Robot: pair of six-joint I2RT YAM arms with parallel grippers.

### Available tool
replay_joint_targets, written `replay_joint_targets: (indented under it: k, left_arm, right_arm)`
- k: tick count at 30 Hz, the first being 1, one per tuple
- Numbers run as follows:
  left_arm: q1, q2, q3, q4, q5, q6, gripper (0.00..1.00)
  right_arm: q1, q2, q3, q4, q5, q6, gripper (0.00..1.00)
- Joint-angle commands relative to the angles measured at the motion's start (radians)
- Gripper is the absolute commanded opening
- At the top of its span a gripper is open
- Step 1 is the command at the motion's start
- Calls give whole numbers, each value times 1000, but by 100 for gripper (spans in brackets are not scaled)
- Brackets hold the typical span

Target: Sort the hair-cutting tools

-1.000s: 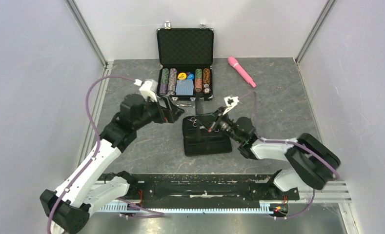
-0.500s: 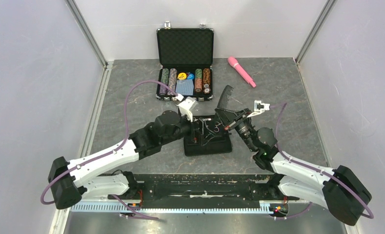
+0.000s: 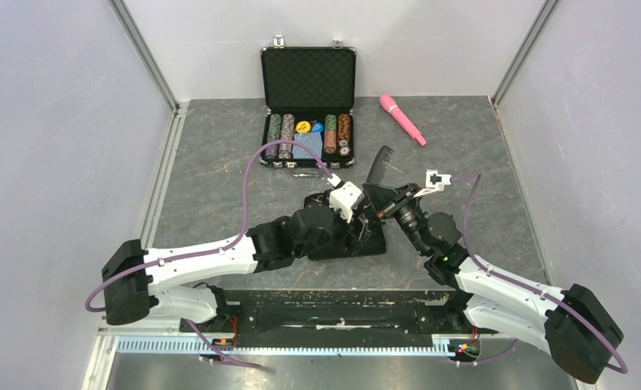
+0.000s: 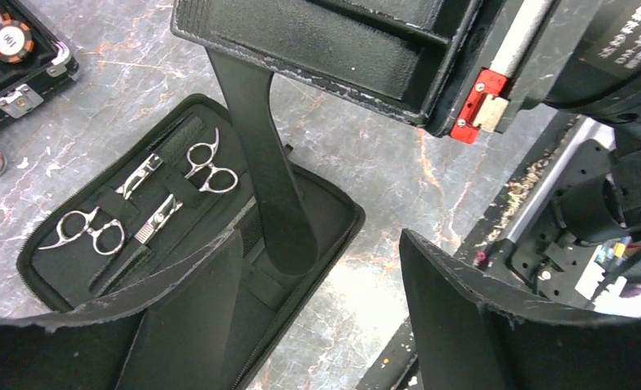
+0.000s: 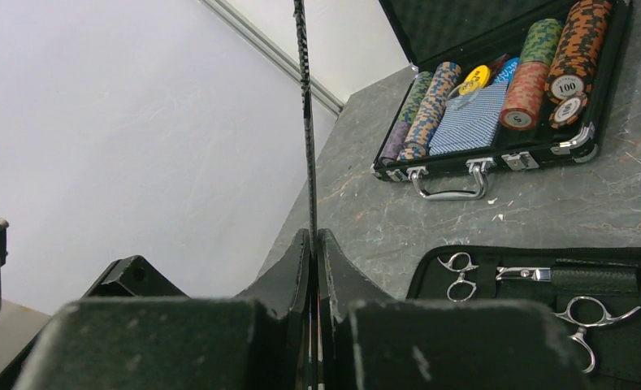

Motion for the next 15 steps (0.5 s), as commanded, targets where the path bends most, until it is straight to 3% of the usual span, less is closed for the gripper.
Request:
replay_joint_targets:
  k: [1,15]
  left_arm:
    - [-8,25,36,100,-79,75,74]
    - [-8,78,56,98,-161,1,40]
  right_arm:
    - [2,-17,9,8,20,20,2]
    - [3,-38,-9,20,10,31,2]
